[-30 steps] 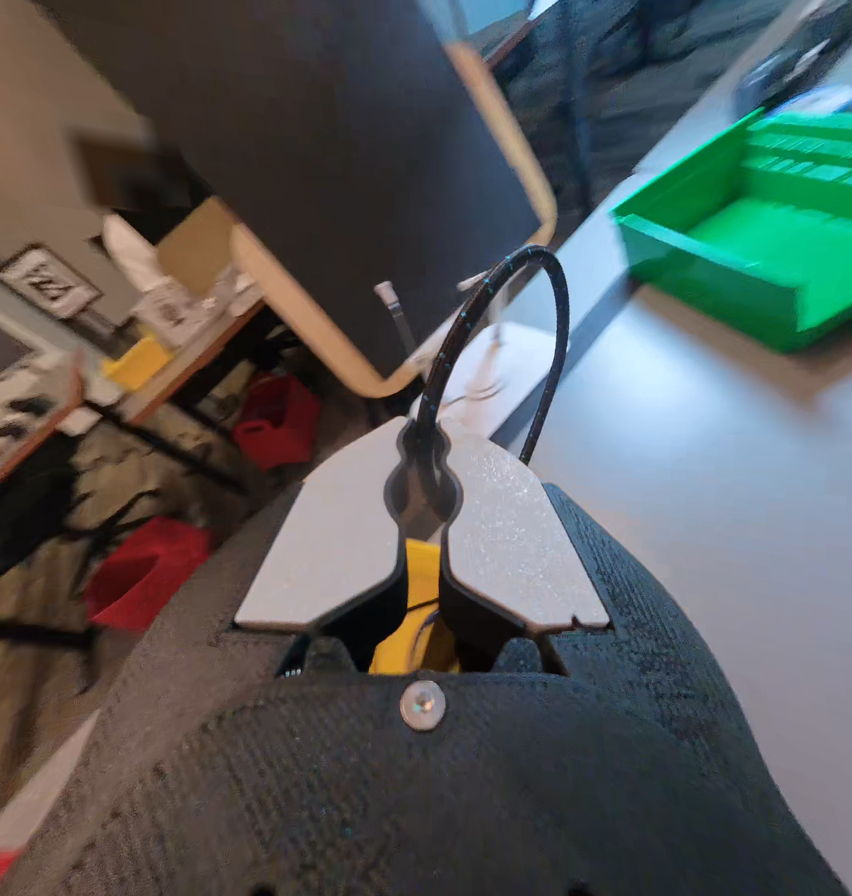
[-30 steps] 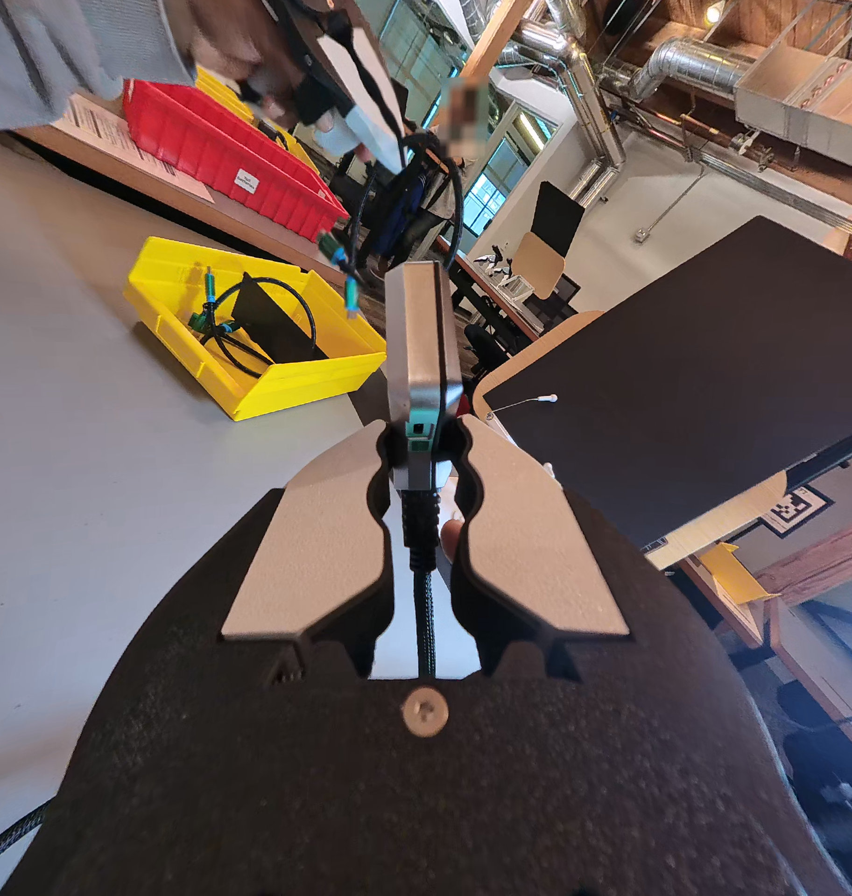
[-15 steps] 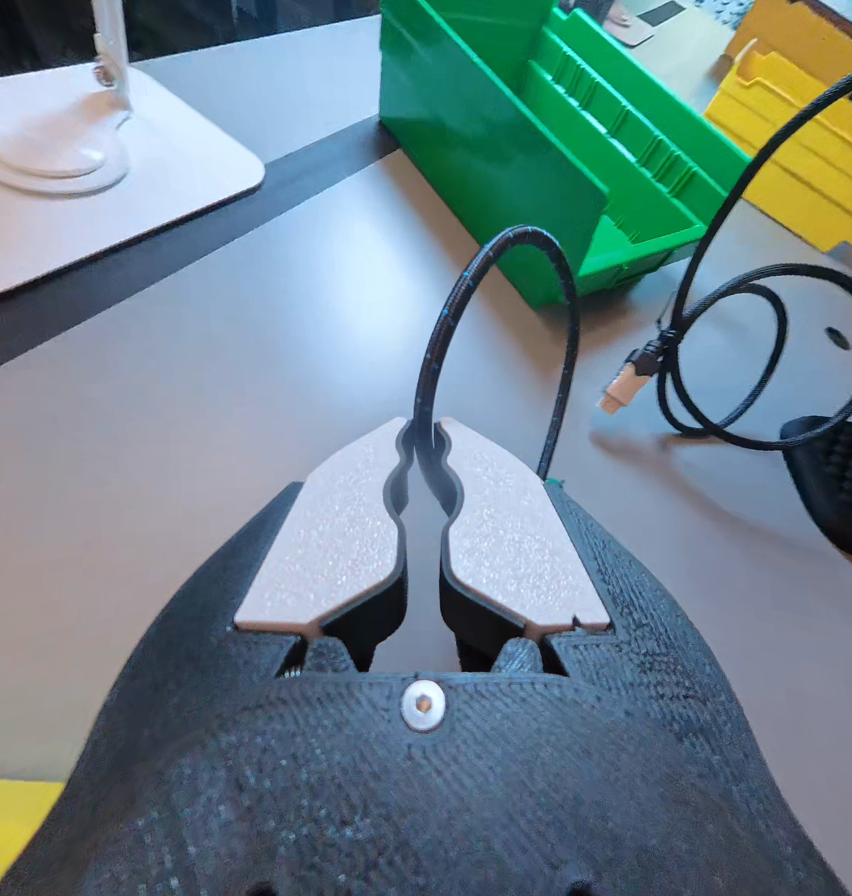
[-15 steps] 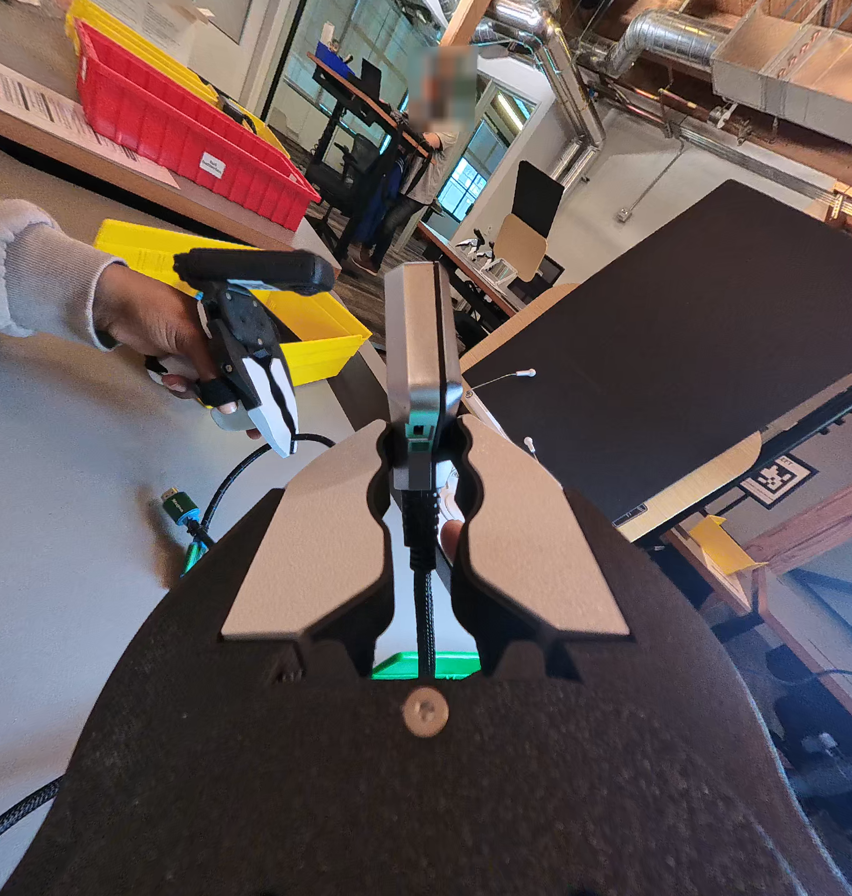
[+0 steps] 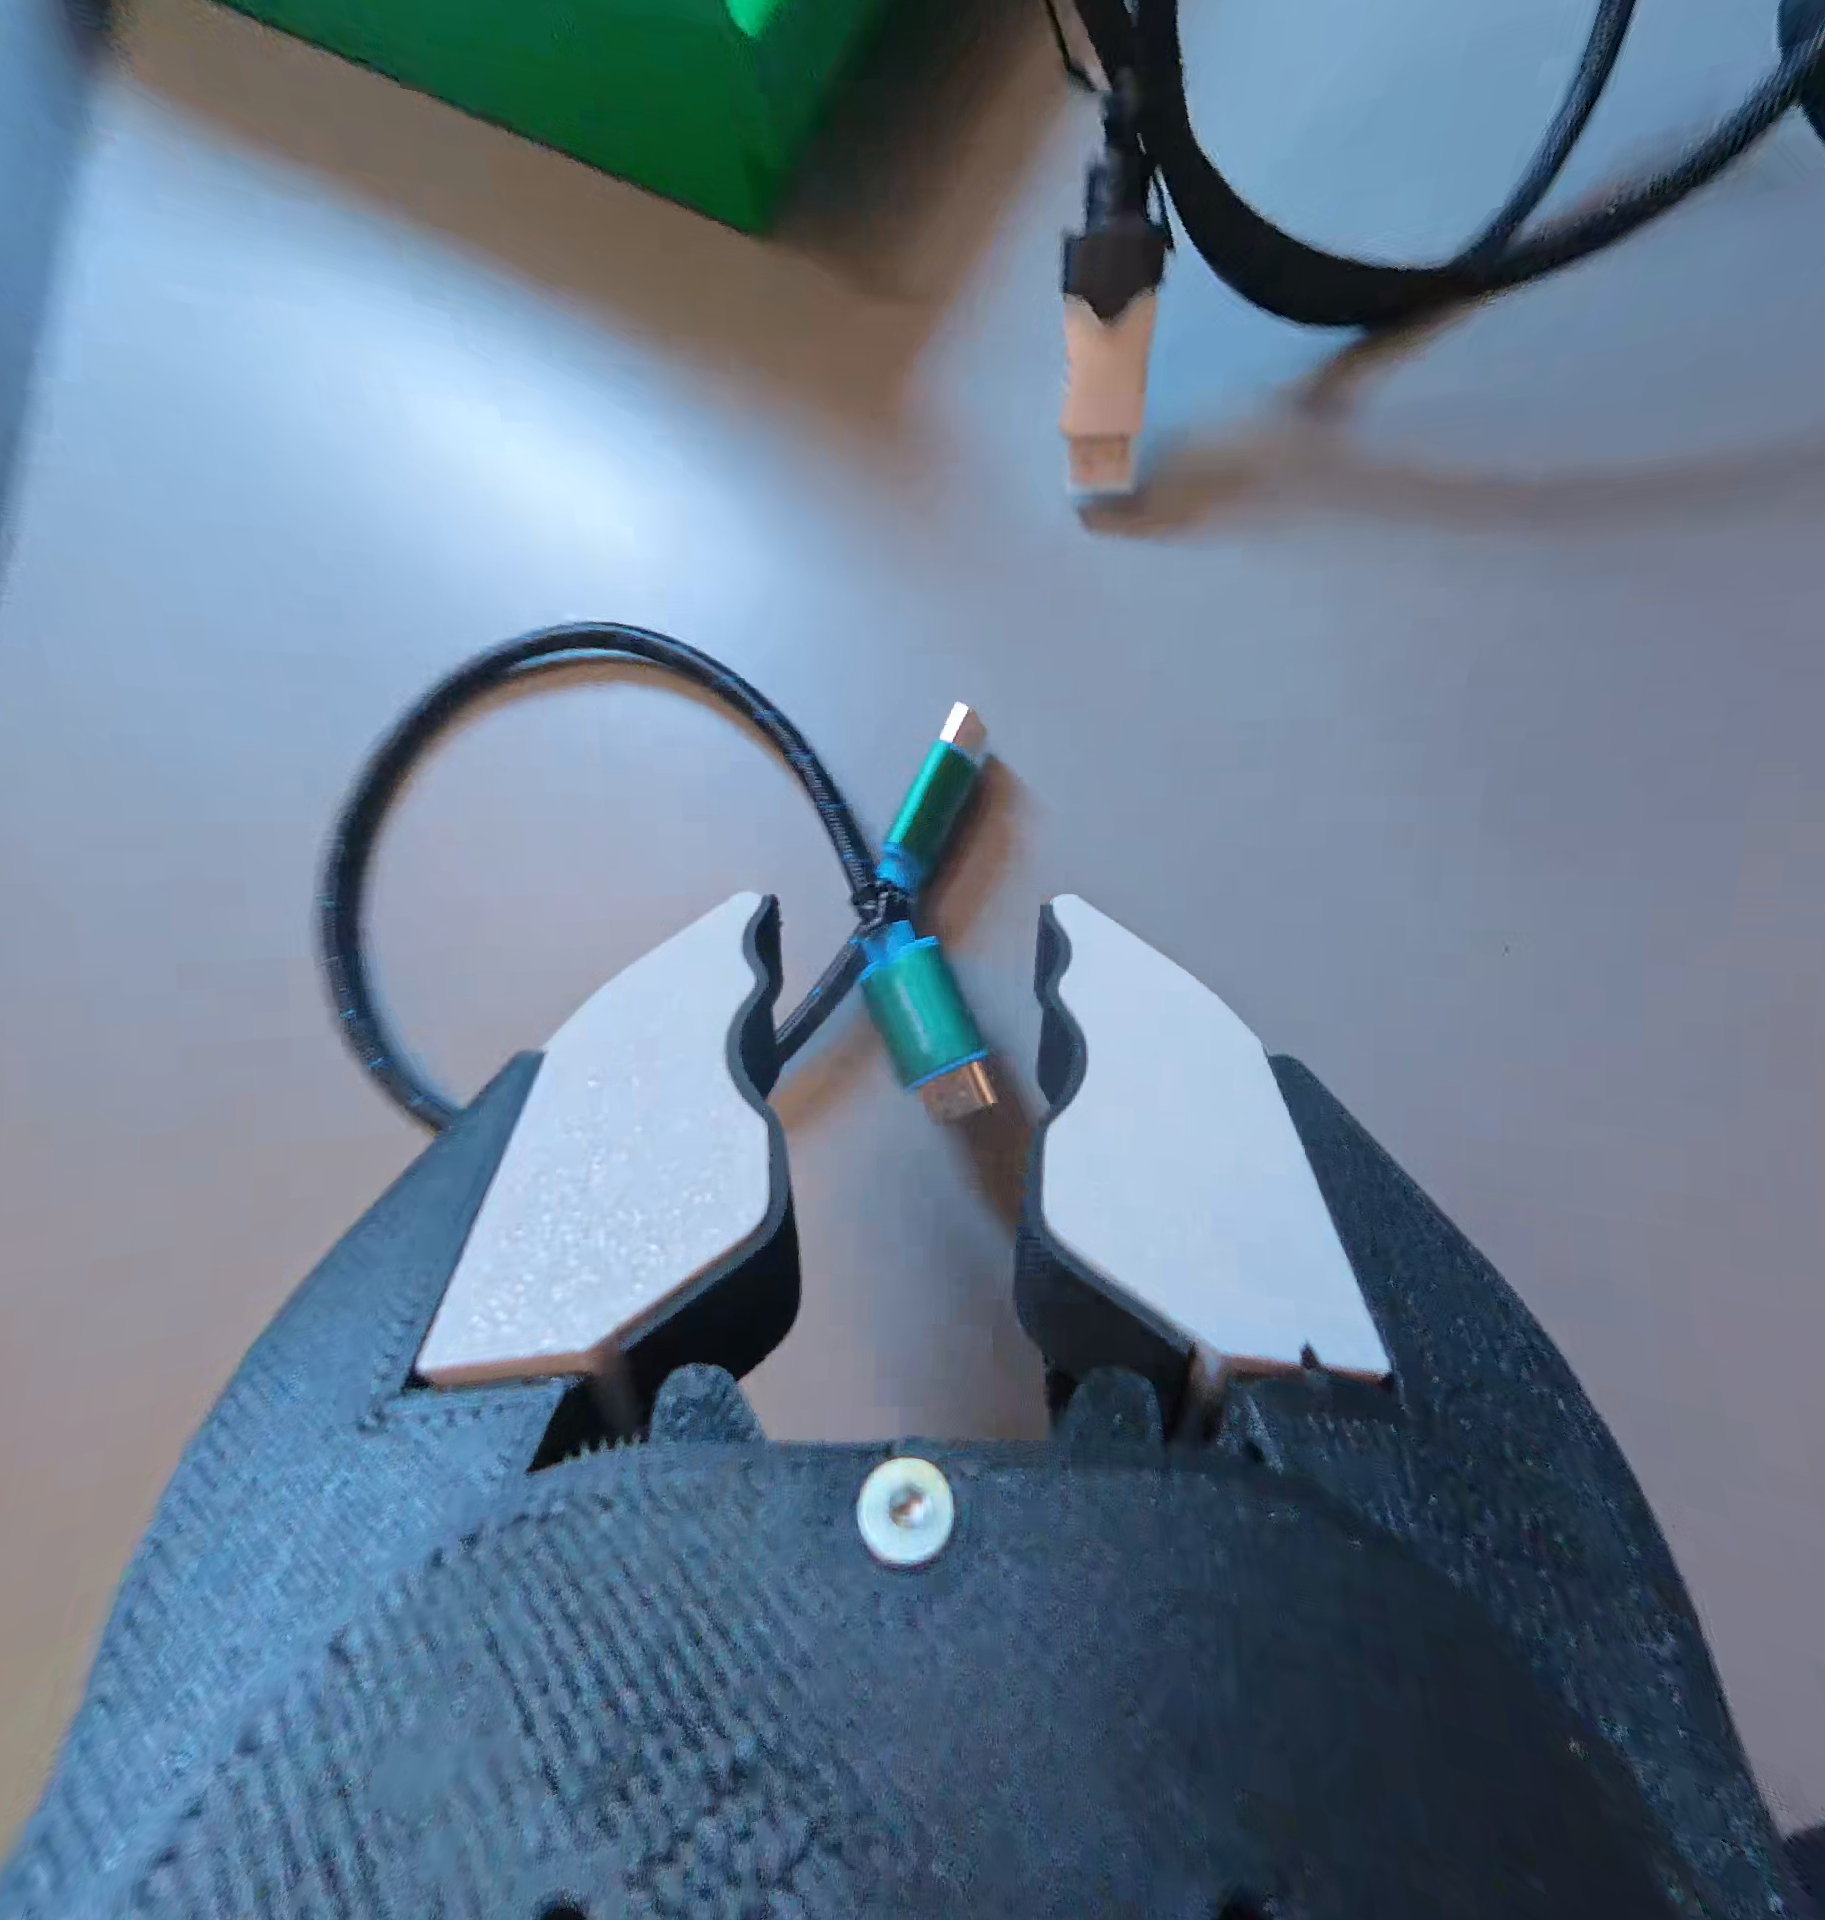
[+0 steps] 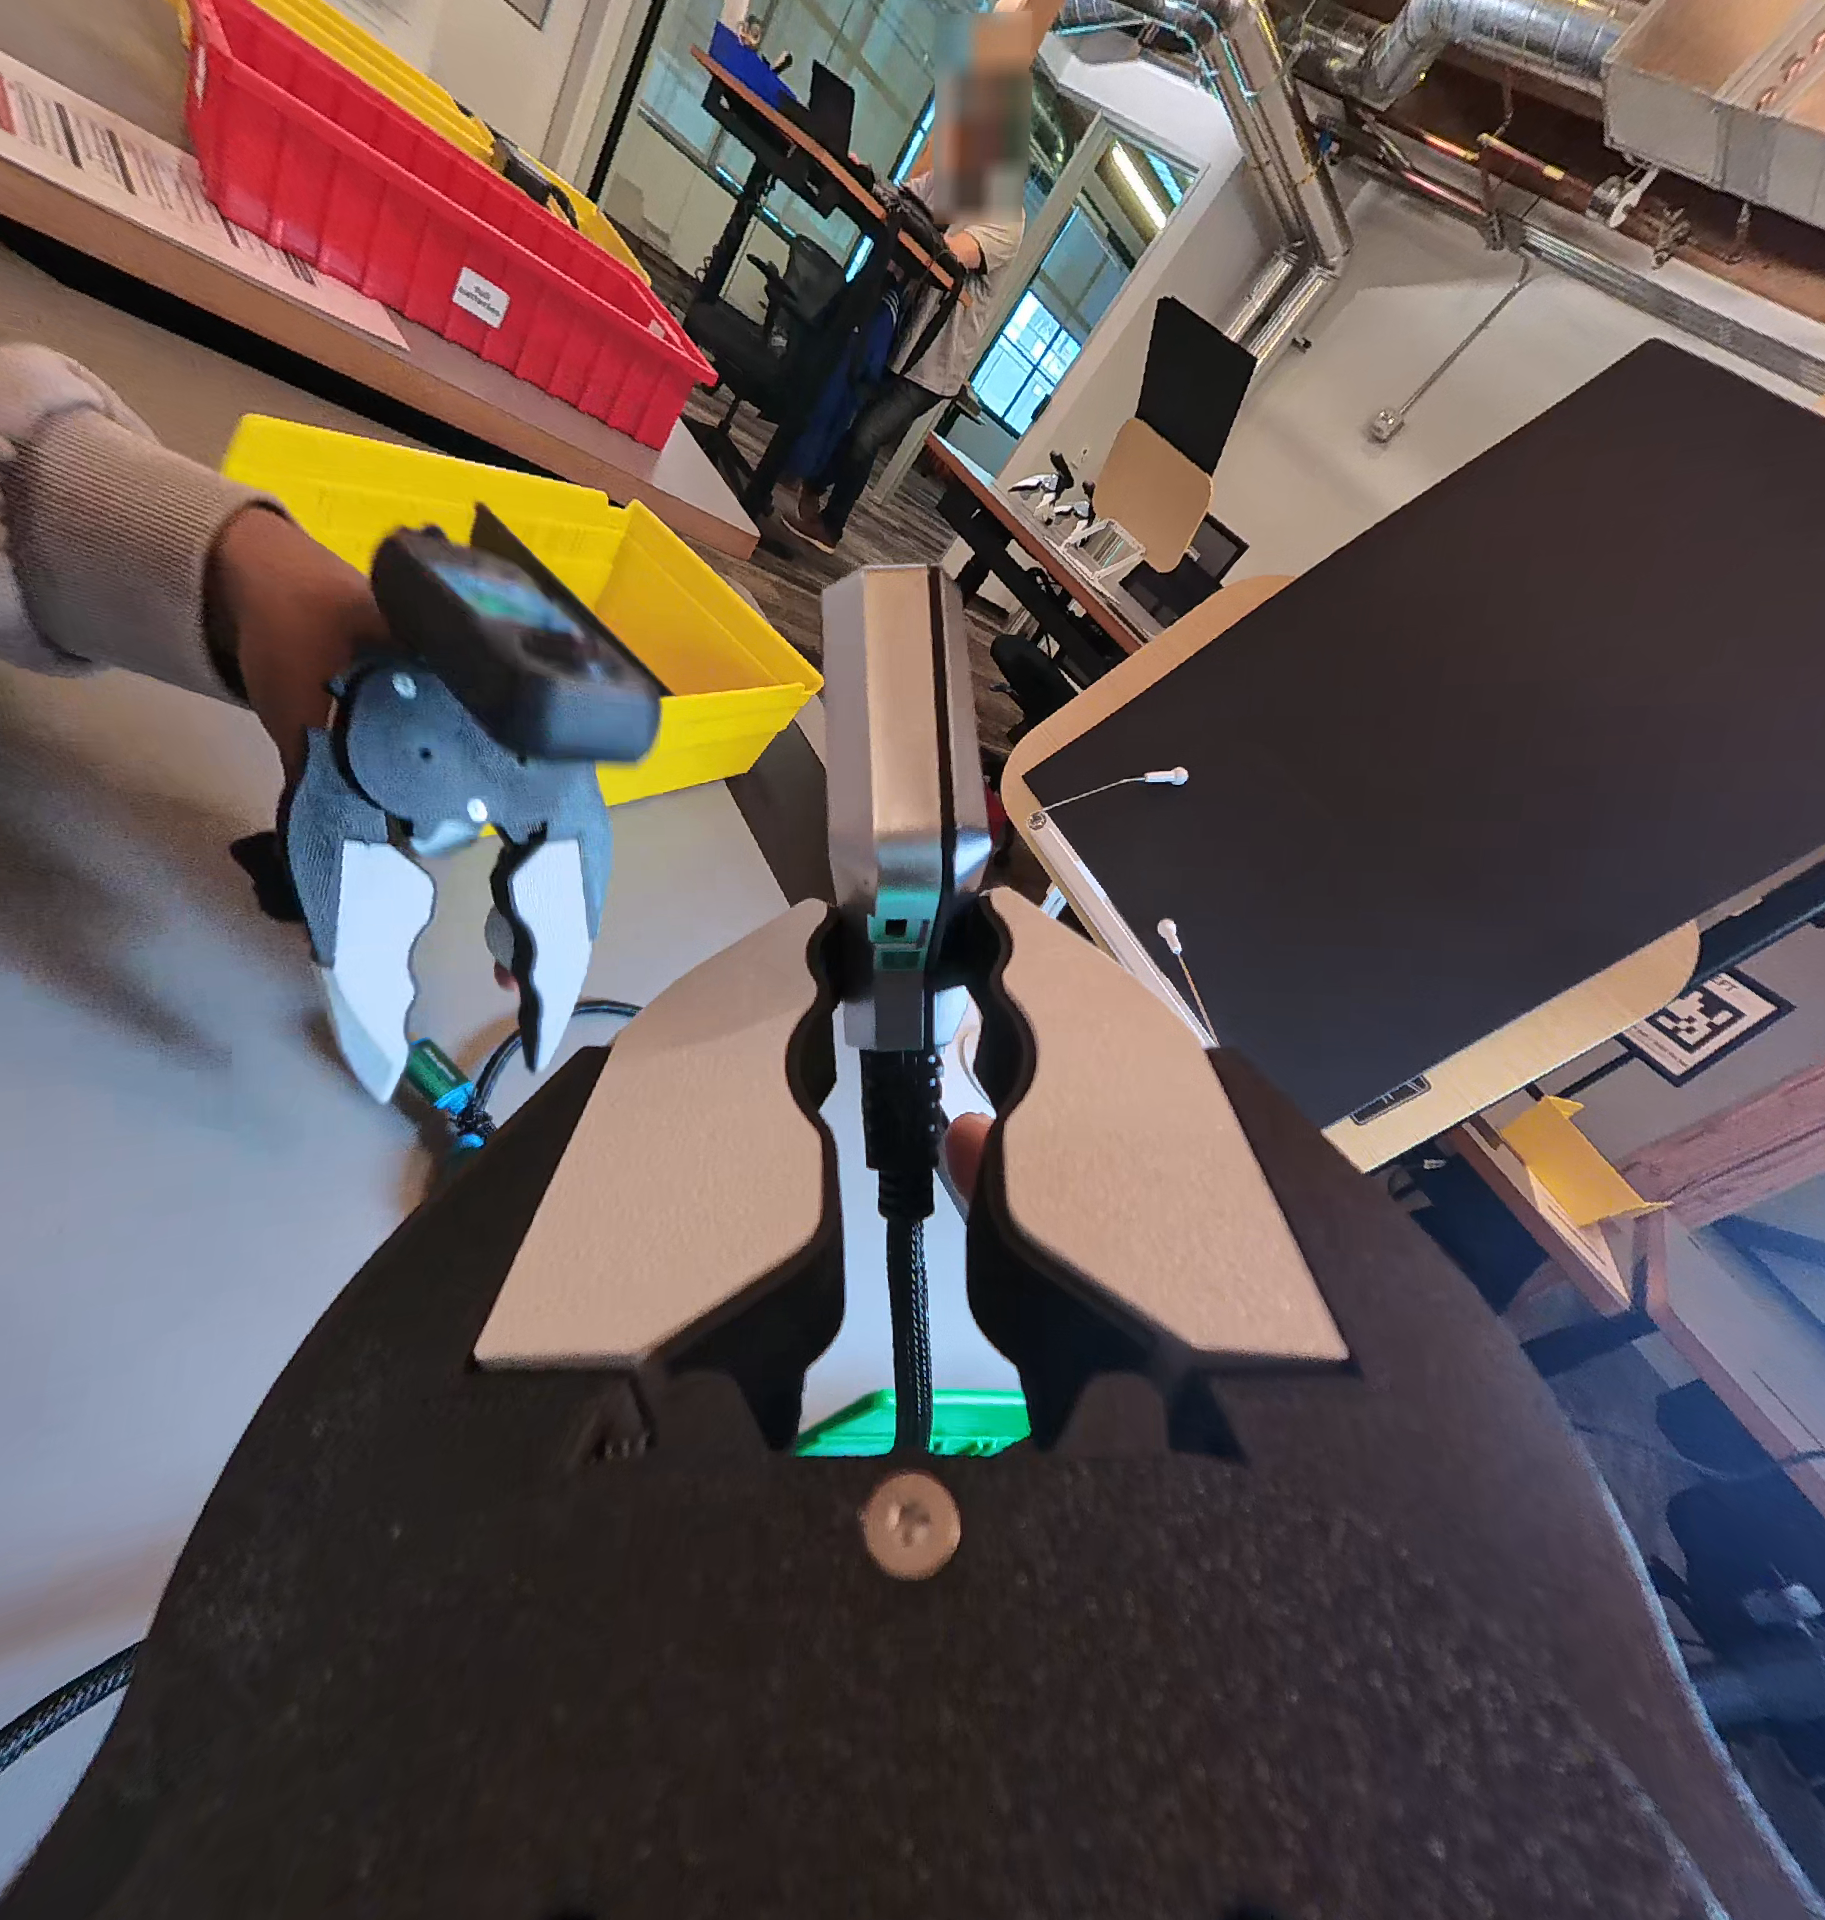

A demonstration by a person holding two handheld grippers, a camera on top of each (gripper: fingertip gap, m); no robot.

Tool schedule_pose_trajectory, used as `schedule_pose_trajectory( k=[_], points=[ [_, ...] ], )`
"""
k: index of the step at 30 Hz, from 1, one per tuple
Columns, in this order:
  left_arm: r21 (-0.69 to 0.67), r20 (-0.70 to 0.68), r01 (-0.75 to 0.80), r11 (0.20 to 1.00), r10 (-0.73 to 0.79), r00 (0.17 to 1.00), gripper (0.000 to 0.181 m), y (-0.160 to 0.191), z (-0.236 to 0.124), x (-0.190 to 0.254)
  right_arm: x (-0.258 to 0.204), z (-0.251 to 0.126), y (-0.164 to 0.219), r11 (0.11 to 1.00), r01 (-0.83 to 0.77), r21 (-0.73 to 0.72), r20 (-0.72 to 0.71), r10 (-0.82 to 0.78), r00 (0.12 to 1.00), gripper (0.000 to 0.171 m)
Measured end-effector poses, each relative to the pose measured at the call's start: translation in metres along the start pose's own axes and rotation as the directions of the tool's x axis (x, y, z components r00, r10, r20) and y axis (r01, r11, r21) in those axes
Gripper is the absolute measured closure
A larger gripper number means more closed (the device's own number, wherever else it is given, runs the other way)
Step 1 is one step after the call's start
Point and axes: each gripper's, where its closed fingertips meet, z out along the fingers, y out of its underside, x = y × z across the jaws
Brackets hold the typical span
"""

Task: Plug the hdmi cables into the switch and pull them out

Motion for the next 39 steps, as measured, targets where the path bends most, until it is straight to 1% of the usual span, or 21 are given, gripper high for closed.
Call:
schedule_pose_trajectory(
  k=[2,5,7,8,10,12,15,16,18,20,21,23,26,29,34,39],
  points=[
    [-0.076,-0.050,-0.029,0.997,0.025,0.998,0.131,0.006,0.017,-0.003,0.002,-0.001,0.002,1.000,-0.002,-0.004,-0.004,0.002,1.000,0.148],
    [-0.165,-0.132,-0.049,0.985,0.027,0.991,0.133,0.012,0.031,-0.001,0.006,-0.004,0.004,1.000,-0.011,-0.004,-0.011,0.011,1.000,0.148],
    [-0.220,-0.111,-0.084,0.972,0.061,0.992,0.137,0.016,0.038,-0.007,0.009,-0.005,0.006,1.000,-0.021,-0.002,-0.014,0.021,1.000,0.148],
    [-0.219,-0.131,-0.088,0.972,0.060,0.990,0.142,0.015,0.041,-0.004,0.010,-0.005,0.007,1.000,-0.027,0.000,-0.014,0.027,1.000,0.148],
    [-0.194,-0.143,-0.092,0.977,0.065,0.988,0.158,0.011,0.044,-0.001,0.010,-0.004,0.009,0.999,-0.036,0.000,-0.011,0.036,0.999,0.148],
    [-0.166,-0.132,-0.098,0.981,0.076,0.988,0.159,0.008,0.045,0.000,0.009,-0.003,0.011,1.000,-0.031,-0.007,-0.009,0.031,0.999,0.148],
    [-0.104,-0.008,-0.080,0.991,0.079,0.997,0.161,0.004,0.041,-0.015,0.007,0.000,0.012,1.000,-0.014,-0.017,-0.013,0.014,1.000,0.148],
    [-0.066,0.037,-0.066,0.996,0.068,0.997,0.161,-0.001,0.035,-0.023,0.006,0.001,0.013,1.000,-0.009,-0.023,-0.013,0.009,1.000,0.148],
    [-0.009,0.183,-0.032,0.999,0.034,0.983,0.162,-0.010,0.012,-0.049,0.004,0.004,0.017,0.999,0.009,-0.039,-0.013,-0.010,1.000,0.149],
    [0.016,0.356,-0.026,1.000,0.018,0.934,0.163,-0.019,-0.024,-0.078,0.001,0.009,0.024,0.997,0.037,-0.069,-0.018,-0.038,0.999,0.148],
    [0.030,0.421,-0.029,0.999,0.014,0.907,0.163,-0.025,-0.043,-0.087,0.000,0.012,0.028,0.995,0.053,-0.085,-0.019,-0.055,0.998,0.148],
    [0.057,0.518,-0.041,0.998,0.006,0.855,0.164,-0.038,-0.076,-0.096,-0.005,0.019,0.035,0.991,0.077,-0.109,-0.014,-0.079,0.997,0.148],
    [0.018,0.626,-0.094,0.995,0.062,0.777,0.166,-0.053,-0.109,-0.096,-0.016,0.034,0.050,0.979,0.122,-0.165,-0.008,-0.125,0.992,0.148],
    [-0.030,0.649,-0.144,0.989,0.128,0.750,0.166,-0.061,-0.113,-0.084,-0.031,0.049,0.062,0.959,0.180,-0.218,0.012,-0.182,0.983,0.148],
    [-0.134,0.603,-0.164,0.977,0.212,0.769,0.167,-0.047,-0.094,-0.074,-0.056,0.064,0.073,0.944,0.224,-0.244,0.085,-0.209,0.974,0.148],
    [-0.192,0.571,-0.172,0.966,0.253,0.781,0.167,-0.041,-0.083,-0.070,-0.062,0.067,0.087,0.928,0.240,-0.284,0.117,-0.215,0.970,0.148]
  ],
)
